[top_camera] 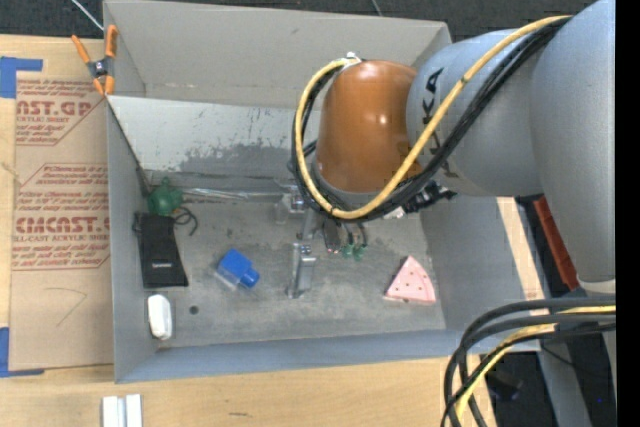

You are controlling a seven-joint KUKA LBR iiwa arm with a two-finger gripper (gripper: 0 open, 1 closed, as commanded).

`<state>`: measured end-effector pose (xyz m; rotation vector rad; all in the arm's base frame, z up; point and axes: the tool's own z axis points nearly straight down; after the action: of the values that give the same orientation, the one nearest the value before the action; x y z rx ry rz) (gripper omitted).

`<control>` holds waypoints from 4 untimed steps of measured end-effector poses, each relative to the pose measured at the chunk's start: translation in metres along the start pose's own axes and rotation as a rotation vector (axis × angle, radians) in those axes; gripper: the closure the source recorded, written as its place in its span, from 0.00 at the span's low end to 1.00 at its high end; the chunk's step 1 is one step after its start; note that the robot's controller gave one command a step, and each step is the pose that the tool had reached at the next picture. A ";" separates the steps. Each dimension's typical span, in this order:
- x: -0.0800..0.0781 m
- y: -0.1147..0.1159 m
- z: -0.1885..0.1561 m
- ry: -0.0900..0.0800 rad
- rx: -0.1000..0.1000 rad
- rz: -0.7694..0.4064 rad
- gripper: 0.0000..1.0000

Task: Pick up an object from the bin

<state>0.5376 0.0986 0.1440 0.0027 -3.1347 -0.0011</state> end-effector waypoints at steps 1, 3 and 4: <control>-0.002 -0.001 -0.004 -0.007 -0.001 0.002 0.00; 0.009 0.060 0.074 -0.008 -0.002 0.006 1.00; 0.009 0.060 0.074 -0.008 -0.002 0.006 1.00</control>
Offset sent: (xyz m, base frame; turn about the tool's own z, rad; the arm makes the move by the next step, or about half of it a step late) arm -0.0003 0.0538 -0.0536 0.1991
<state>0.5282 0.1583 0.0697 -0.0062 -3.1426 -0.0047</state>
